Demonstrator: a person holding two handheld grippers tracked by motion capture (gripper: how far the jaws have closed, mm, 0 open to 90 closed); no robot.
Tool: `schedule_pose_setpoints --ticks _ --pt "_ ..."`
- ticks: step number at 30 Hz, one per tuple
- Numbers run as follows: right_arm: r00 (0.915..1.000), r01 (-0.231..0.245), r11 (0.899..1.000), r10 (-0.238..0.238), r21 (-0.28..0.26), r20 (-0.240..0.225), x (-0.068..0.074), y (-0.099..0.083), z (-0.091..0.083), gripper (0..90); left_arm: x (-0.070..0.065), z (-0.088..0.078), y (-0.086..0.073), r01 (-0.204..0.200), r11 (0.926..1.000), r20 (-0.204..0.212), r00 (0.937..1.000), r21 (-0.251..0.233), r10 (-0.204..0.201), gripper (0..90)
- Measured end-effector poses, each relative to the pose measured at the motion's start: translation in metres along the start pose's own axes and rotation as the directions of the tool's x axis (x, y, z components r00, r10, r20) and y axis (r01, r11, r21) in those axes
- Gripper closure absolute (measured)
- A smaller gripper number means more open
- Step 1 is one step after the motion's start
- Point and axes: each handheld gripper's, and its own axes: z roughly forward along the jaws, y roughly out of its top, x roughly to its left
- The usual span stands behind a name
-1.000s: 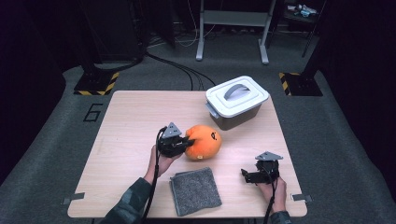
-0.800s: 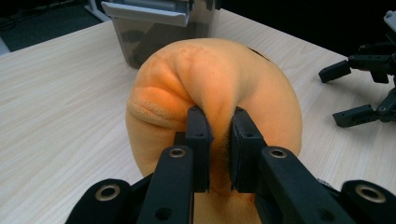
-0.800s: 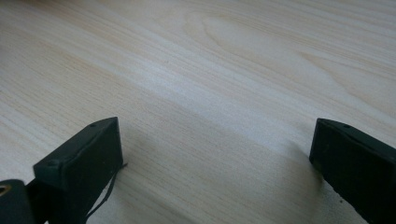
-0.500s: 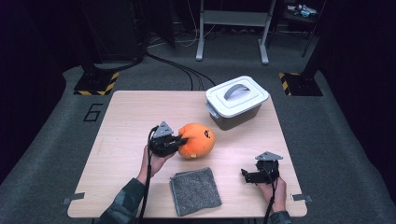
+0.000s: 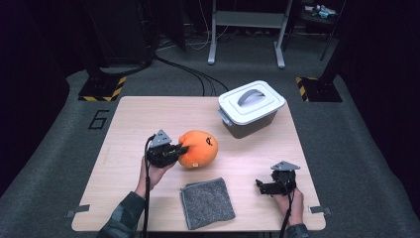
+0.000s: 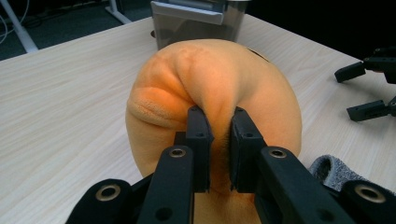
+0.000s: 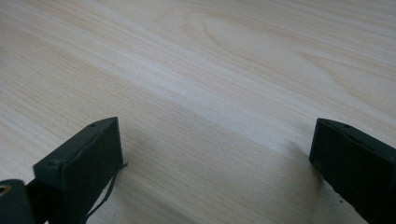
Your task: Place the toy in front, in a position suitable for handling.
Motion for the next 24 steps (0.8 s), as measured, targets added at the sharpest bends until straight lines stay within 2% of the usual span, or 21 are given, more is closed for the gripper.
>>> schedule_pose_setpoints --ticks 5,11,17,18,19,22,24 --pt "1.0 0.0 1.0 0.0 0.0 0.0 0.0 0.0 0.0 1.8 0.007 -0.008 -0.005 0.015 0.9999 -0.015 0.9998 -0.002 -0.015 80.6" --pt "1.0 -0.001 1.0 0.001 0.0 0.0 0.0 0.0 0.0 1.8 0.017 -0.015 -0.014 0.051 0.9987 -0.023 0.9984 -0.003 -0.051 80.6" --pt "1.0 0.0 1.0 0.0 0.0 0.0 0.0 0.0 0.0 1.8 0.033 -0.011 -0.031 0.08 0.9956 -0.041 0.9961 0.048 -0.078 79.7" --pt "1.0 -0.001 1.0 0.001 0.0 0.001 0.0 0.0 0.0 1.8 0.035 -0.011 -0.034 0.087 0.9954 -0.04 0.9956 0.041 -0.085 79.2" --pt "1.0 0.0 1.0 0.0 0.0 0.001 0.0 0.0 0.0 1.8 0.037 -0.012 -0.037 0.114 0.993 -0.042 0.9928 0.03 -0.113 78.2" --pt "1.0 -0.002 1.0 0.002 0.0 0.001 0.0 0.0 0.0 1.8 0.043 -0.013 -0.041 0.137 0.9902 -0.046 0.9896 0.024 -0.136 71.3" --pt "1.0 -0.001 1.0 0.001 0.0 0.001 0.0 0.0 0.0 1.8 0.045 -0.015 -0.041 0.127 0.9914 -0.039 0.9912 0.03 -0.126 68.6"
